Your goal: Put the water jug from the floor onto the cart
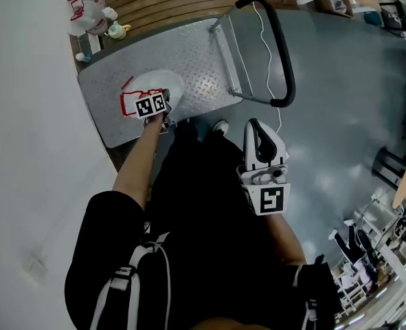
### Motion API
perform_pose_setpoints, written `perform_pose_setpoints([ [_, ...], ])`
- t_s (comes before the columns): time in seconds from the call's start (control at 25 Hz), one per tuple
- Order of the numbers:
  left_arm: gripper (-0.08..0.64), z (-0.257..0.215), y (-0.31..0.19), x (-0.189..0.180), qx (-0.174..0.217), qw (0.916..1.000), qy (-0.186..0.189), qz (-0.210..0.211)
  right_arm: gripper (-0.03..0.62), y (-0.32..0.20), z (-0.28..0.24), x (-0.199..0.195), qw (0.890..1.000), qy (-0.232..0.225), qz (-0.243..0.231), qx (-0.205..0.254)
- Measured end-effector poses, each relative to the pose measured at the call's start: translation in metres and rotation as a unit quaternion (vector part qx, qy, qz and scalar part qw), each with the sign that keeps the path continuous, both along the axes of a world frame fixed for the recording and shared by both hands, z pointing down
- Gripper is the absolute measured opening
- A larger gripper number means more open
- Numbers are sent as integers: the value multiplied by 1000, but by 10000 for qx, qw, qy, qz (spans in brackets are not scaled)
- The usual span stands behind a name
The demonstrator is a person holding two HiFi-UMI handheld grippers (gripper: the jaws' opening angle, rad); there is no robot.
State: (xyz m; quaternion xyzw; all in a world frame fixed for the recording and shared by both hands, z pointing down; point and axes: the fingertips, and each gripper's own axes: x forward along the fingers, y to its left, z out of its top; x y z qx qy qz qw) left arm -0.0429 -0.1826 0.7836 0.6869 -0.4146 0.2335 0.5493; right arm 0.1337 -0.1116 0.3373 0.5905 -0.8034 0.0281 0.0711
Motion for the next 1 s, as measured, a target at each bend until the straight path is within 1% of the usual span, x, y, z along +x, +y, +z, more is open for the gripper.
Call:
perform_pose_setpoints([
  [0.08, 17, 3, -2, 9, -27, 9996, 279, 12, 20, 2, -2, 1, 10000, -2, 80, 8],
  [0.16, 17, 4, -4, 20, -31, 9982, 597, 109, 20, 5, -5, 5, 9998, -70, 178, 70],
  [0.24, 18, 4, -7, 29, -10, 9969, 773, 163, 20, 10, -8, 12, 9995, -125, 278, 119],
  [0.48, 18, 8, -9, 39, 33, 9966, 822, 79, 20, 25, -12, 33, 9980, -120, 585, 215],
  [0.6, 21, 3, -8, 44, 54, 9963, 861, 59, 20, 26, -13, 36, 9982, -110, 576, 135],
  [0.68, 51, 0, -10, 47, 83, 9959, 900, 97, 20, 25, -13, 32, 9988, -101, 474, 113],
  [0.76, 112, -2, -10, 50, 121, 9952, 962, 150, 20, 25, -14, 28, 9991, -114, 372, 156],
  [0.92, 175, -10, -7, 55, 264, 9932, 1129, 120, 19, 26, -14, 30, 9992, -173, 351, 109],
  [1.0, 206, -14, -4, 56, 317, 9916, 1246, 171, 20, 25, -14, 29, 9992, -179, 334, 113],
])
